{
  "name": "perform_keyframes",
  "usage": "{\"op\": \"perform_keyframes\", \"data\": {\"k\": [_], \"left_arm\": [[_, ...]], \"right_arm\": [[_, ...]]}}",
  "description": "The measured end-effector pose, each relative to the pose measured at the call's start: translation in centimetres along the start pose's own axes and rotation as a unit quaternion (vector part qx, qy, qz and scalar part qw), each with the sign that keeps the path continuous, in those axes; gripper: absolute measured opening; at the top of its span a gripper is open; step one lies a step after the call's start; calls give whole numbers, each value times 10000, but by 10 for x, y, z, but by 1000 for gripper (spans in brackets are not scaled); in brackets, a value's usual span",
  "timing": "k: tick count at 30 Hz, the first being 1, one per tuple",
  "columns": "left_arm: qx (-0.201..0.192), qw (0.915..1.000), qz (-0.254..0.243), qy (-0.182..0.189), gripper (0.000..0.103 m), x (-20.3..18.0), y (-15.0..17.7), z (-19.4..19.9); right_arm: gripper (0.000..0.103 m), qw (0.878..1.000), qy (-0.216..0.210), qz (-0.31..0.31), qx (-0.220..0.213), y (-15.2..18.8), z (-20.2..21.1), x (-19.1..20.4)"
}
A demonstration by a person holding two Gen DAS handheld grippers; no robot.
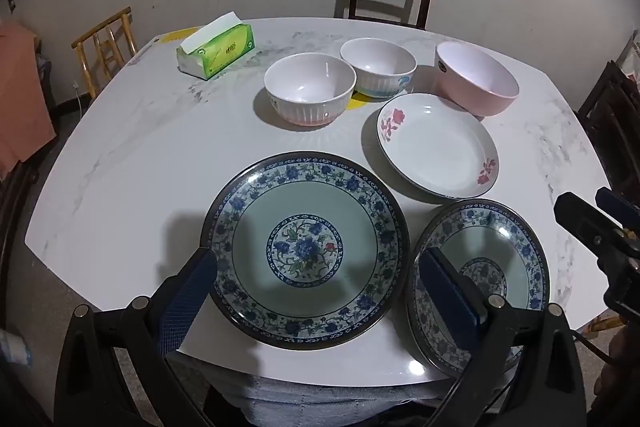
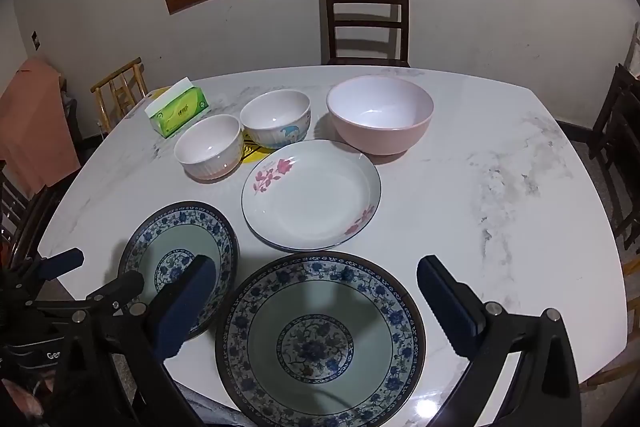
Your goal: Organize plates and bowls
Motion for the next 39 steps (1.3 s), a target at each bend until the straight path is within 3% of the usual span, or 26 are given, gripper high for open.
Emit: {"op": "perform_keyframes", "data": {"k": [39], "left_arm": [[117, 9999, 36, 1, 99, -1, 6, -7]], "right_arm": [[103, 9999, -75, 105, 87, 8, -9, 7]]}}
Point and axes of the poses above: each gripper's, at about its wrist camera, not at the fingertips, and z roughly against the way its jaws point, x to its left, y to its underside, the point moved 3 cm from there along -z, roughly the way its jaws point, and after that the axes turned 12 degrees about -z, right-handed, at the moved point
